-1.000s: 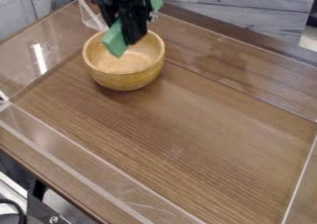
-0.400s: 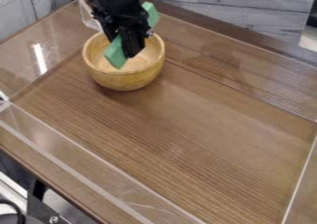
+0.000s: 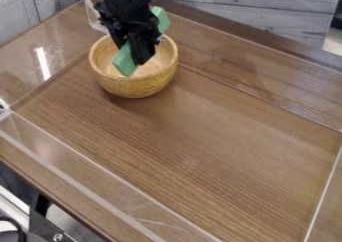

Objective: Put the green block in the brown bowl

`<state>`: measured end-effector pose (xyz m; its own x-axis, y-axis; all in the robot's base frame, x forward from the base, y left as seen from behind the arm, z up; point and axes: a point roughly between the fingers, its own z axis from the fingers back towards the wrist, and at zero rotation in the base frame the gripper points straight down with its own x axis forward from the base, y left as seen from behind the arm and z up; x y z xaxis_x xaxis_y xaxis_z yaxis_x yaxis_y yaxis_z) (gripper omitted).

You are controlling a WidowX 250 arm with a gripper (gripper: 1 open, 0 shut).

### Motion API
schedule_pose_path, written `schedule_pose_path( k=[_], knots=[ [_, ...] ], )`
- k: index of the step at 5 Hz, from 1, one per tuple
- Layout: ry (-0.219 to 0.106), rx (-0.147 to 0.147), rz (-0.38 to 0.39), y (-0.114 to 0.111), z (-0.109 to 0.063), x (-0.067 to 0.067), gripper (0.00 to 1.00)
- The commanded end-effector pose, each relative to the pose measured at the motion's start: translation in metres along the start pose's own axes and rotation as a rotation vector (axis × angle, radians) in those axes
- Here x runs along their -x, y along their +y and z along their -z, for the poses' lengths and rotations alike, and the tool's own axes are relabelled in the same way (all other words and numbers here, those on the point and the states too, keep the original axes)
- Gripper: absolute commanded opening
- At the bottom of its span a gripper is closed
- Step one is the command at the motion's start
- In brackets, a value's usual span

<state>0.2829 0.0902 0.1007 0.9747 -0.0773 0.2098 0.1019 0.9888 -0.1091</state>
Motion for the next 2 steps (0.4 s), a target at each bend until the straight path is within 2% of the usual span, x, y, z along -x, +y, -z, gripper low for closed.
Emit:
schedule_pose_path(
  k=[1,2],
  knots=[
    [-0.071,-0.037,-0.003,0.0106,-0.0143,-0.0140,0.00],
    [-0.079,-0.038,-0.009,0.0146,-0.0117,-0.0169,0.00]
  ],
)
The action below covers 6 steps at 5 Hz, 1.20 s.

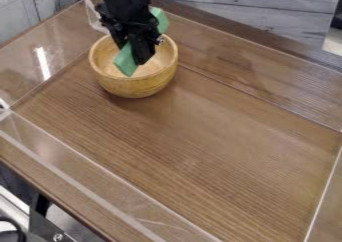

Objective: Put the green block in the brown bowl

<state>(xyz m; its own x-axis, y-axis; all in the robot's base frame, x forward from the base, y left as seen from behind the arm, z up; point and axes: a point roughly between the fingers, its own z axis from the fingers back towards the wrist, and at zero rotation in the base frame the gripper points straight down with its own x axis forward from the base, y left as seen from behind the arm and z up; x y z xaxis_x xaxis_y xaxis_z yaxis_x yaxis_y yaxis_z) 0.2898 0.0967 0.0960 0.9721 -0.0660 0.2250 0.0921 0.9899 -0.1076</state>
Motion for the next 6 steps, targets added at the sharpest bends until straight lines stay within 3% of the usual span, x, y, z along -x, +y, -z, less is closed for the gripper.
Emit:
schedule_pose_path(
  k=[1,6],
  knots=[
    [-0.069,-0.033,-0.004,0.011,-0.014,-0.014,0.00],
    [-0.080,-0.021,-0.029,0.027,0.002,-0.023,0.00]
  ],
)
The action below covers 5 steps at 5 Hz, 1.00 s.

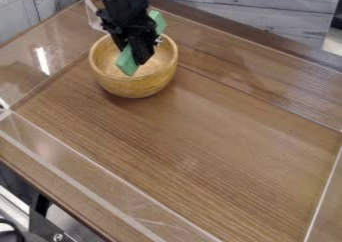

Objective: Put the green block in the brown bowl

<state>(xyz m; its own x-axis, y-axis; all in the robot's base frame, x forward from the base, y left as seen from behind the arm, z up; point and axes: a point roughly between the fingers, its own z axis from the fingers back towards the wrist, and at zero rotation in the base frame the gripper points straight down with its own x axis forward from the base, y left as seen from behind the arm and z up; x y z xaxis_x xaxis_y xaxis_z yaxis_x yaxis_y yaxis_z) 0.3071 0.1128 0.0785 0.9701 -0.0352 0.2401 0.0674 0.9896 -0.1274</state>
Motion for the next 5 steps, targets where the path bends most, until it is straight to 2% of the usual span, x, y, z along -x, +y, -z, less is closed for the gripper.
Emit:
schedule_pose_path(
  k=[1,5],
  knots=[
    [-0.061,-0.030,-0.004,0.009,-0.014,-0.013,0.00],
    [-0.057,-0.018,-0.012,0.012,0.000,-0.028,0.00]
  ],
)
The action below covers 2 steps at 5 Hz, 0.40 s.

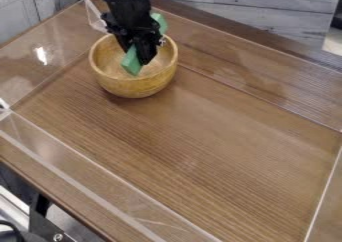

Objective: Put the green block in the brown bowl

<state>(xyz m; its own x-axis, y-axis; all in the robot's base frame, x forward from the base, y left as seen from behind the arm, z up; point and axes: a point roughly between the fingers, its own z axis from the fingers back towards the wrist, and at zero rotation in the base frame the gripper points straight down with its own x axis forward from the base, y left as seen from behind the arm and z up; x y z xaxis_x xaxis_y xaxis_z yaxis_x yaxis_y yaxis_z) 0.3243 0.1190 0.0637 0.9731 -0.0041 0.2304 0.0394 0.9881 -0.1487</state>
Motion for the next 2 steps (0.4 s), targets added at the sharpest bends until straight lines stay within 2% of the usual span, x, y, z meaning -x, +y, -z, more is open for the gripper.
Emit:
schedule_pose_path(
  k=[1,2],
  knots=[
    [-0.058,-0.027,0.016,0.0025,-0.0148,-0.0168,0.00],
    [-0.052,-0.024,0.011,0.0035,-0.0130,-0.0181,0.00]
  ],
)
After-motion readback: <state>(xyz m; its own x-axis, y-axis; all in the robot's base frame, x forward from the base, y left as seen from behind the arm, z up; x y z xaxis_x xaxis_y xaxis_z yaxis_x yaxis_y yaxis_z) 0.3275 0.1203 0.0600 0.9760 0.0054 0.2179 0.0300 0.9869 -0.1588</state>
